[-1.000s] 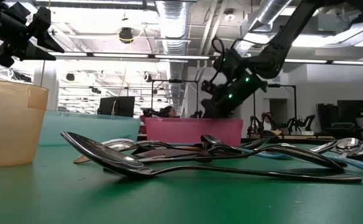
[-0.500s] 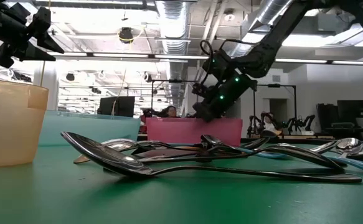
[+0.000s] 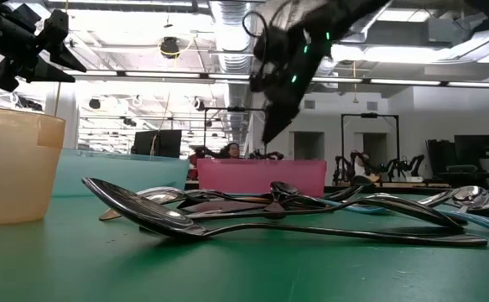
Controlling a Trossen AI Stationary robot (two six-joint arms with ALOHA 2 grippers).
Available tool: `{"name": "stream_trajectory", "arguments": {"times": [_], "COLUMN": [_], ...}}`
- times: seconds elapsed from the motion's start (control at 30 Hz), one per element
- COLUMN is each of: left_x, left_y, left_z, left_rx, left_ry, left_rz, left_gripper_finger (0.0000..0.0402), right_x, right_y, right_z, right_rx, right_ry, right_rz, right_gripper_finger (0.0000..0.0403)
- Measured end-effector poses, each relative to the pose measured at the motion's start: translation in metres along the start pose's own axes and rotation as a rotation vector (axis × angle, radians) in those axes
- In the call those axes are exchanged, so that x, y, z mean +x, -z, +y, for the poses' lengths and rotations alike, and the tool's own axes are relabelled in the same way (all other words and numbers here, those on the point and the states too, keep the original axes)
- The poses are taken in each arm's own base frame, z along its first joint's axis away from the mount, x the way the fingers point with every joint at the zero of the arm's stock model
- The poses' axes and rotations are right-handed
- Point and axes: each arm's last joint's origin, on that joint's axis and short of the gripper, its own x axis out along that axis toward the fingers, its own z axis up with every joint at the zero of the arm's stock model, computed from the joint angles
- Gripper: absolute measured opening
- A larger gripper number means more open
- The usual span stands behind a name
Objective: Sort silverware by color (type)
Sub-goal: Put the blue spoon into the orange bin
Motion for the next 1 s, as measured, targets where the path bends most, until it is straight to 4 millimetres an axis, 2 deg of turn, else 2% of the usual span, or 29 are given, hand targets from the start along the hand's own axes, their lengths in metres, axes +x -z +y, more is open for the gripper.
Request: {"name": "stream_trajectory", "arguments": {"times": [0.07, 0.23, 0.37, 0.47, 0.53, 0.67, 0.8, 0.9, 1.0], "left_x": [0.0, 0.0, 0.0, 0.0, 0.0, 0.0, -0.001, -0.003, -0.008], "left_y": [0.0, 0.0, 0.0, 0.0, 0.0, 0.0, -0.004, -0.012, -0.02], "left_z": [0.0, 0.0, 0.0, 0.0, 0.0, -0.002, -0.009, -0.017, -0.026], "left_rx": [0.0, 0.0, 0.0, 0.0, 0.001, 0.025, 0.04, 0.019, -0.007], "left_ry": [0.0, 0.001, 0.008, 0.01, 0.015, 0.063, 0.21, 0.39, 0.595], "left_rz": [0.0, 0.001, 0.004, 0.005, 0.008, 0.025, 0.026, 0.003, -0.032], "left_gripper_finger": [0.0158, 0.0158, 0.0158, 0.0158, 0.0158, 0.0158, 0.0158, 0.0158, 0.0158], "right_x": [-0.014, -0.041, -0.065, -0.087, -0.106, -0.132, -0.145, -0.148, -0.142], "right_y": [-0.009, -0.011, -0.003, 0.006, 0.012, 0.029, 0.055, 0.072, 0.088], "right_z": [0.014, 0.061, 0.1, 0.124, 0.136, 0.161, 0.182, 0.192, 0.202], "right_rx": [-0.017, -0.087, -0.12, -0.118, -0.099, -0.057, -0.022, 0.025, 0.071], "right_ry": [-0.024, -0.128, -0.192, -0.179, -0.17, -0.131, -0.1, -0.104, -0.119], "right_rz": [0.018, 0.085, 0.099, 0.081, 0.04, -0.056, -0.133, -0.184, -0.199], "right_gripper_finger": [0.0138, 0.0138, 0.0138, 0.0138, 0.0138, 0.0138, 0.0138, 0.0138, 0.0138]}}
